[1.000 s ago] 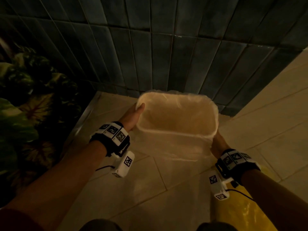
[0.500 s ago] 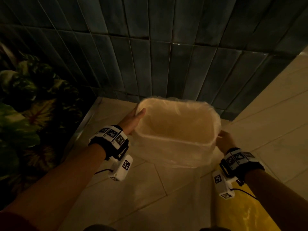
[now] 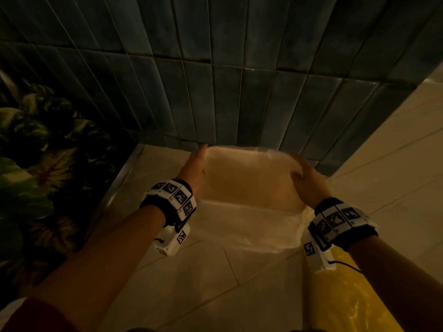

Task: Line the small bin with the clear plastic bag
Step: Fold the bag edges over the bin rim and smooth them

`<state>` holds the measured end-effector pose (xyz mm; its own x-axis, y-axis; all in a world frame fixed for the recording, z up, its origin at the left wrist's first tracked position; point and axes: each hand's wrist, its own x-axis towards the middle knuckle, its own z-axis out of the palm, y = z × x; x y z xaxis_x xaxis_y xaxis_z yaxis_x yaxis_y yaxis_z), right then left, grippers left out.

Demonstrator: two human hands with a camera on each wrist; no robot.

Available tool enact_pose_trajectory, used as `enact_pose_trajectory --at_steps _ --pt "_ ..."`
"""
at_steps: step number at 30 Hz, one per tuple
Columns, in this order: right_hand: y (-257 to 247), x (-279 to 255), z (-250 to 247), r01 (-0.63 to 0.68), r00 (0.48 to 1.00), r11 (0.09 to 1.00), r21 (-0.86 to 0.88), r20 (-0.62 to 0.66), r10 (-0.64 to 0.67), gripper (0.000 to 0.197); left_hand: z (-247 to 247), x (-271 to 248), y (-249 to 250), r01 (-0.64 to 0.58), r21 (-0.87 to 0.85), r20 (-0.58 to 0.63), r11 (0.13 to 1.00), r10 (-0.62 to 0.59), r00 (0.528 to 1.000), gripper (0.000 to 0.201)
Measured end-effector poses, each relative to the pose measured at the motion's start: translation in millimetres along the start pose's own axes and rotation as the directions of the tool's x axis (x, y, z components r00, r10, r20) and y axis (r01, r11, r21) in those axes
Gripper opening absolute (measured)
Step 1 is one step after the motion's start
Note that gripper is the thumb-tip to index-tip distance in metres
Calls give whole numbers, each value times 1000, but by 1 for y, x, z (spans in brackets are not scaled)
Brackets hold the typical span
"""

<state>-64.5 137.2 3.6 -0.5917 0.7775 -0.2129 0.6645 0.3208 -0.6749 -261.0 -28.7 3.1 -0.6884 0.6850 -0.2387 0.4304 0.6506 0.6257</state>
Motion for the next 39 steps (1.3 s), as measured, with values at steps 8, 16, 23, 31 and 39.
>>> enact_pose_trajectory --at_steps 8,16,23,31,39 --pt "5 4 4 -66 997 995 73 -29 69 46 -7 2 -4 112 -107 97 988 -101 990 64" --pt "21 -20 2 -24 999 937 348 34 12 47 -9 -15 -17 70 -161 108 984 -53 993 54" --pt "19 -27 9 -66 997 858 510 62 40 48 -11 -16 -11 133 -241 117 961 -107 987 50" --pt "21 -26 3 -65 998 900 431 26 60 59 -19 -27 -18 75 -315 77 946 -54 996 45" --pt "24 -39 -4 -106 994 993 -42 -30 105 55 -23 -42 -32 23 -146 15 989 -21 1000 33"
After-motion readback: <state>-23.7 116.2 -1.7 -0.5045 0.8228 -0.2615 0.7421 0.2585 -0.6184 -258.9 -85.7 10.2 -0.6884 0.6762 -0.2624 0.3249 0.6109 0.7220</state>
